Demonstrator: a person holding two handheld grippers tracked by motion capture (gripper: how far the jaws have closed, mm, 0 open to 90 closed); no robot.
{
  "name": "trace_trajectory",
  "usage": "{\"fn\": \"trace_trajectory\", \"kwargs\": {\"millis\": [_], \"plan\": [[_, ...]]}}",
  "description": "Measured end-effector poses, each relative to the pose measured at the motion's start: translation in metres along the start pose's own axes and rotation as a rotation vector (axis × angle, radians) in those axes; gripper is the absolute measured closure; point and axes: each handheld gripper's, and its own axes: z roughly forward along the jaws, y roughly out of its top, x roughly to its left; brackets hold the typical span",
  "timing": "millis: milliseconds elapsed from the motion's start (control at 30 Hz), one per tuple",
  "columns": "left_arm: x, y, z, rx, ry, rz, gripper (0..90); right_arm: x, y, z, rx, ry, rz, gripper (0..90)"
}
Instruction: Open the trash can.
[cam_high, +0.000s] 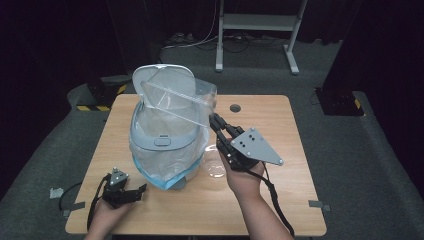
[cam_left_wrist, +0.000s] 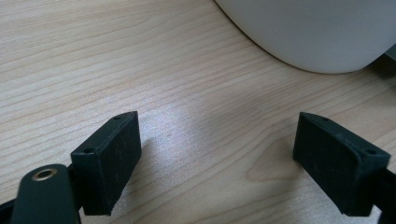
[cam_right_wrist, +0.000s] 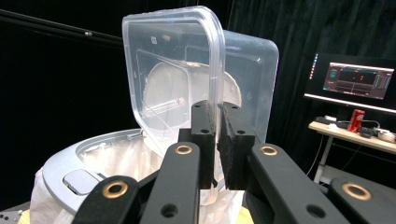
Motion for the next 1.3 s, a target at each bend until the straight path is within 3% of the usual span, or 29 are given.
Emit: {"fn": "trace_trajectory", "kwargs": {"millis": [633,1033,1100,1167,1300], "plan": [[0.000,0.000,0.000,-0.001,-0.003,0.002,15.4,0.002,0.007,0.018,0.036,-0.001,-0.041,84.5],[0.001,0.000,0.000,-0.001,-0.008,0.002,15.3,0.012,0.013,0.034,0.008,0.025,-0.042,84.6],[0.001,0.000,0.000,-0.001,-0.008,0.002,15.3,0.017,0.014,0.035,-0.005,0.026,-0.050,83.0],[0.001,0.000,0.000,-0.001,-0.009,0.002,15.3,0.020,0.014,0.034,-0.026,0.019,-0.048,72.9],[0.001,0.000,0.000,0.000,-0.007,0.006,15.2,0.021,0.014,0.030,-0.036,0.007,-0.041,69.2]]}}
